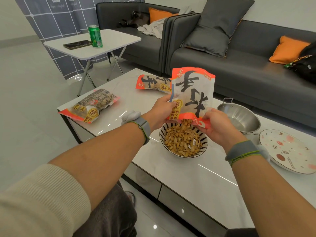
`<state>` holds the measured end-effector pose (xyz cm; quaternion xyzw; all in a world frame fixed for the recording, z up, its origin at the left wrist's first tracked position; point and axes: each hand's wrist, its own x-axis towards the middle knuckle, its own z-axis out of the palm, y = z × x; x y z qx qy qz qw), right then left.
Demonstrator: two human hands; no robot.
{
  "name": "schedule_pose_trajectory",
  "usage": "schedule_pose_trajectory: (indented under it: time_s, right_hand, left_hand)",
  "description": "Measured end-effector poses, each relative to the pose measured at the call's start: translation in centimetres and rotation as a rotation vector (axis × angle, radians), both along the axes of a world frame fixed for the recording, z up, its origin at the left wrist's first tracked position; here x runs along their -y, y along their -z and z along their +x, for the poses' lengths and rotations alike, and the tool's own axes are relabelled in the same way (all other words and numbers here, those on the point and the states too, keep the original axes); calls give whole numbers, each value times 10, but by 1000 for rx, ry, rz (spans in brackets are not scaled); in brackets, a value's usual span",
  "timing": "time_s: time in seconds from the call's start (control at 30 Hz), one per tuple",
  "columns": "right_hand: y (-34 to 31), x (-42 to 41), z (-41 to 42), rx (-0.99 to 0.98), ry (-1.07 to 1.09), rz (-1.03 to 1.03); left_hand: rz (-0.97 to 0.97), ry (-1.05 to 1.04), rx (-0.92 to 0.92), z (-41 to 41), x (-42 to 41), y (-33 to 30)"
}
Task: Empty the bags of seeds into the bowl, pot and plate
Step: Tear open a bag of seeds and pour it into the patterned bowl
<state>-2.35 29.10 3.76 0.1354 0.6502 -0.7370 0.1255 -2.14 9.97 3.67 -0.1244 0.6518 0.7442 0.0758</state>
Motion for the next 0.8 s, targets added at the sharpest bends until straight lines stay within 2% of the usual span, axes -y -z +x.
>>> schedule_pose_trajectory:
  time_s: [0.8]
  right_hand:
    - [-2,-2,0,4,-10,15]
  left_hand:
    - [-21,16,-3,-2,-1,1]
